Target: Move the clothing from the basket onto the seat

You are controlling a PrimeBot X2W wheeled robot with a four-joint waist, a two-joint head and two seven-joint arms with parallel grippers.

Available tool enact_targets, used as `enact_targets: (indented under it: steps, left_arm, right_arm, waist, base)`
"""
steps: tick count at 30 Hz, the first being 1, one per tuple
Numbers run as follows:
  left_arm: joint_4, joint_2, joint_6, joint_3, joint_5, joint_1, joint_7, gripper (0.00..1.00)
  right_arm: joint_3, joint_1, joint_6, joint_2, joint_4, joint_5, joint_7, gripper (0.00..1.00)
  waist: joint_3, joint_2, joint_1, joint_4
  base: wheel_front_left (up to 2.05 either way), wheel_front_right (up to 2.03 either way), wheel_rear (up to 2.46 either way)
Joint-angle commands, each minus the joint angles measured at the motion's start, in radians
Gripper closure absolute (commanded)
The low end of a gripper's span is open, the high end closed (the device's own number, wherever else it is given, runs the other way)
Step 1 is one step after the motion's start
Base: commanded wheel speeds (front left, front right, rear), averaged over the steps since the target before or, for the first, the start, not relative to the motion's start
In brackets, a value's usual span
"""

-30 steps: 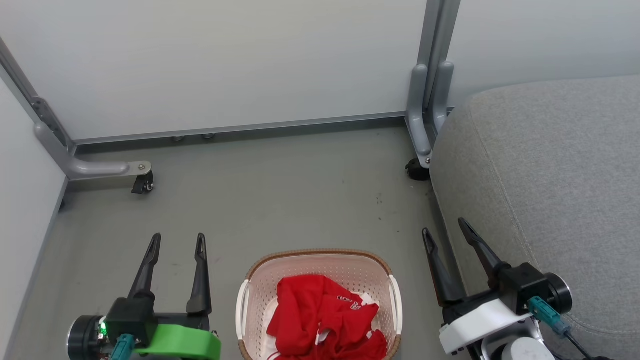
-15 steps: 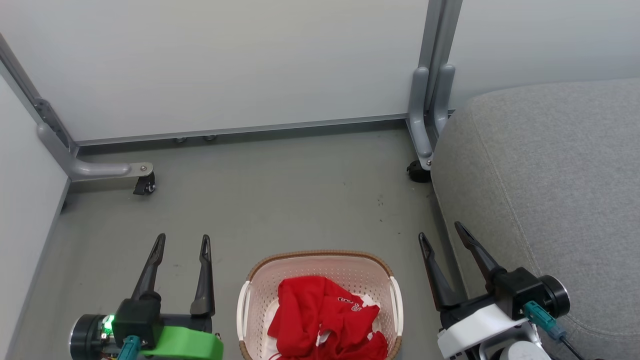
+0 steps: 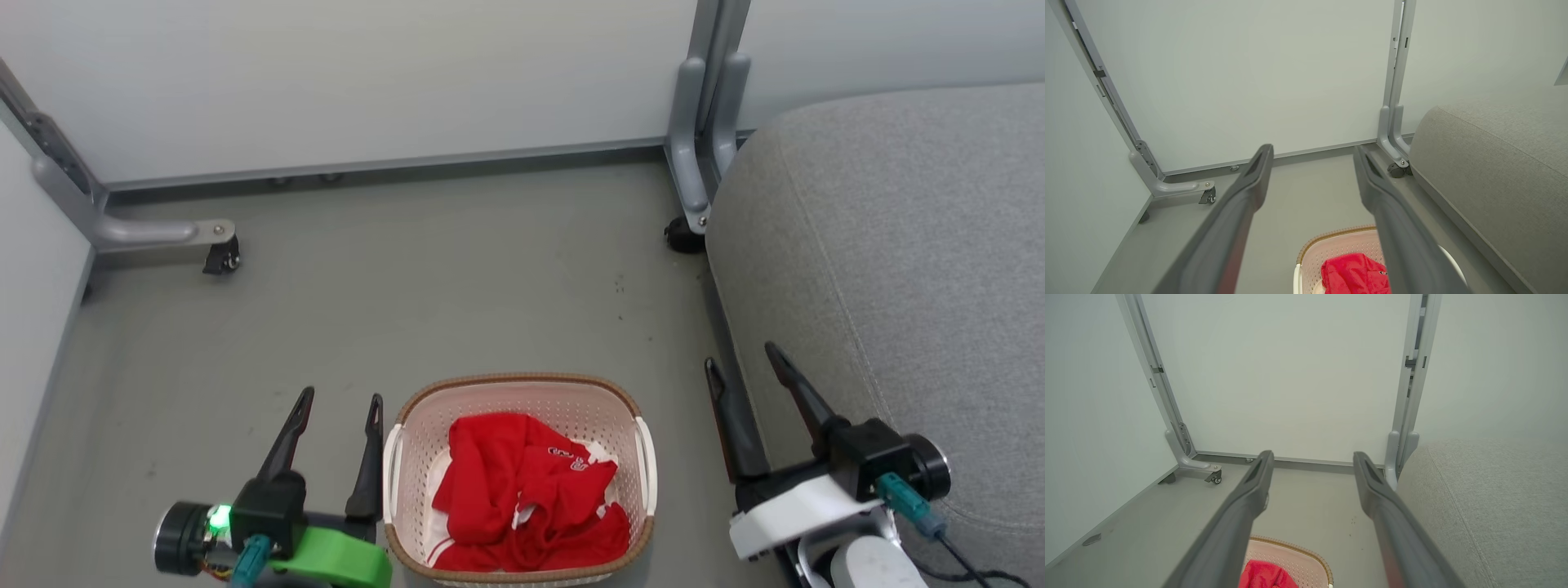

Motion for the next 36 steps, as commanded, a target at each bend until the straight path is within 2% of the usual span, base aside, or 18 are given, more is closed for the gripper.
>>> enact_targets:
  steps: [1,7,11,15,20,27,33,36]
  left_arm:
    - [0.005,0.003,-0.008,-0.008,-0.001,-0.046,0.000,0.00]
    - [0.098,0.012,-0.039,-0.079,0.026,-0.175,0.000,0.00]
    - [0.230,0.039,-0.051,-0.163,0.046,-0.283,0.000,0.00]
    - [0.386,0.065,-0.054,-0.289,0.057,-0.418,0.000,0.00]
    - [0.571,0.096,-0.054,-0.492,0.031,-0.616,0.000,0.00]
    - [0.778,0.134,-0.054,-0.712,-0.006,-0.842,0.000,0.00]
    - [0.922,0.166,-0.054,-0.901,-0.047,-0.966,0.027,0.00]
    - [0.961,0.172,-0.054,-0.963,-0.083,-1.008,0.038,0.00]
  right_arm:
    - [-0.009,-0.033,0.000,-0.004,-0.010,-0.009,-0.003,0.00]
    - [-0.038,-0.115,0.000,-0.004,-0.035,-0.034,-0.003,0.00]
    - [-0.047,-0.175,0.000,-0.004,-0.049,-0.053,-0.003,0.00]
    - [-0.054,-0.236,0.000,-0.004,-0.061,-0.065,-0.003,0.00]
    - [-0.063,-0.301,0.000,-0.004,-0.084,-0.068,-0.003,0.00]
    - [-0.055,-0.363,0.000,-0.004,-0.116,-0.033,-0.003,0.00]
    - [-0.036,-0.397,0.000,-0.003,-0.130,0.022,-0.003,0.00]
    - [-0.035,-0.402,0.000,-0.003,-0.132,0.044,-0.003,0.00]
  waist:
    - [0.092,0.0000,0.0000,0.004]
    - [0.268,0.0000,0.0000,0.018]
    - [0.382,0.0000,0.0000,0.020]
    - [0.484,0.0000,0.0000,0.012]
    - [0.602,0.0000,0.0000,-0.008]
    - [0.740,0.0000,0.0000,-0.079]
    - [0.833,0.0000,0.0000,-0.152]
    - [0.867,0.0000,0.0000,-0.175]
  base:
    - [0.00,0.00,0.00]
    - [0.00,0.00,0.00]
    - [0.00,0.00,0.00]
    - [0.00,0.00,0.00]
    - [0.00,0.00,0.00]
    - [0.00,0.00,0.00]
    - [0.00,0.00,0.00]
    - [0.00,0.00,0.00]
